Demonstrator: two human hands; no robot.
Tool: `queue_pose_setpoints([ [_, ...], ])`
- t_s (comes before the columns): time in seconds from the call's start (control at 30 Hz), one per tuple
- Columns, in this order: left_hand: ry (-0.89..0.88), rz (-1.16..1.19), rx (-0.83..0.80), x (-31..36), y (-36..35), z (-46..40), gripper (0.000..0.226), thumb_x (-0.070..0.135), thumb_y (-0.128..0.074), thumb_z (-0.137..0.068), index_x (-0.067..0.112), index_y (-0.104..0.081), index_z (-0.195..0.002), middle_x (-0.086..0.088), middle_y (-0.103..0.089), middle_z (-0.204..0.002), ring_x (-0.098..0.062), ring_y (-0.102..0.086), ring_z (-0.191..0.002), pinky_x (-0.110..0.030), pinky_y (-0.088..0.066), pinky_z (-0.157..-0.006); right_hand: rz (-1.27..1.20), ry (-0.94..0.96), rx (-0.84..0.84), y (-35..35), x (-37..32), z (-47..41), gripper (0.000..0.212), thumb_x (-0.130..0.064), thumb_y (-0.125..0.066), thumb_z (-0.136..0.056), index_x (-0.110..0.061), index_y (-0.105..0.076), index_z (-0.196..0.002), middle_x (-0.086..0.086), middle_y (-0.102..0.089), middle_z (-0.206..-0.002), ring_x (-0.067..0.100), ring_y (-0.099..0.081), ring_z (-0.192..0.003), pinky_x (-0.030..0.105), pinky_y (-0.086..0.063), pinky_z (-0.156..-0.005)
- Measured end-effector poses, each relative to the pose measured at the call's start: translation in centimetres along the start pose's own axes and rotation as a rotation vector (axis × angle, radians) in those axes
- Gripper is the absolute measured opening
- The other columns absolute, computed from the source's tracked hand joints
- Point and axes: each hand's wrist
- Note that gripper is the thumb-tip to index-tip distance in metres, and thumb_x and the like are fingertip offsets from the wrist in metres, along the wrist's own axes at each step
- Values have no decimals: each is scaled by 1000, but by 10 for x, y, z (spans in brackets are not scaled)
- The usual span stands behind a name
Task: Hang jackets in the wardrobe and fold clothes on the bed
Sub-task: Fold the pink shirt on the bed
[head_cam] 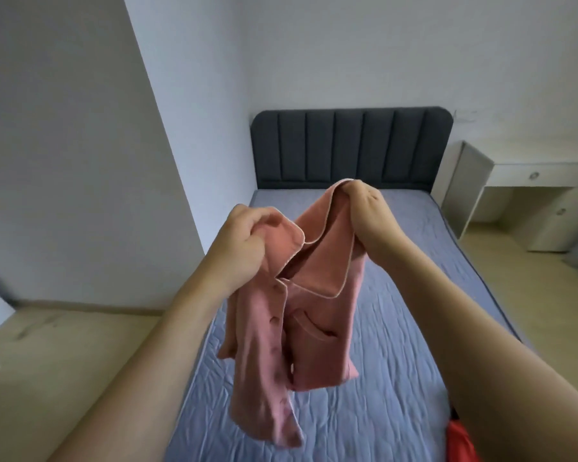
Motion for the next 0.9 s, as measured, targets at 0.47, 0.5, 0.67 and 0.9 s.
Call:
queue_pose_setpoints([
  [0.47, 85, -66, -208, -94, -141, -94, 39, -5, -48, -90, 32, -59, -83, 7, -55, -99, 9, -55, -89, 3, -32, -80, 394, -362, 3, 24, 145, -111, 27, -10, -34, -95, 3, -56, -106, 26, -61, -106, 38, -58, -92, 41, -46, -74],
  [0.5, 106, -88, -215, -122, -165, -105, 40, -5, -47, -89, 33, -59, -83, 6, -54, -99, 3, -55, -90, 3, -32, -80, 417, -351, 50, 21, 180, -127, 24, -6, -34, -94, 2, -54, -104, 26, -61, -104, 40, -58, -91, 41, -45, -73],
  [0.67, 168, -275, -236, -317, -319, -123, 25, 14, -55, -90, 22, -61, -113, -6, -45, -122, -26, -50, -116, -34, -37, -105, 334, -394, 212, -10, 399, -168, 45, -56, -29, -95, -15, -46, -104, 7, -54, -115, 27, -51, -100, 37, -35, -81],
  [0.9, 566, -569, -657, -600, -550, 48, 62, 59, -25, -97, 40, -7, -153, 5, 7, -164, -24, 9, -150, -59, 6, -117, 1070, -429, -431, -17, 794, -48, 60, -53, -19, -99, -32, -8, -154, 0, -5, -162, 21, -5, -149, 54, 3, -118],
])
Point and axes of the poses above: each hand's wrist, its own z-axis away from the middle knuckle, its own y-axis out of the back of the hand, x = y × z
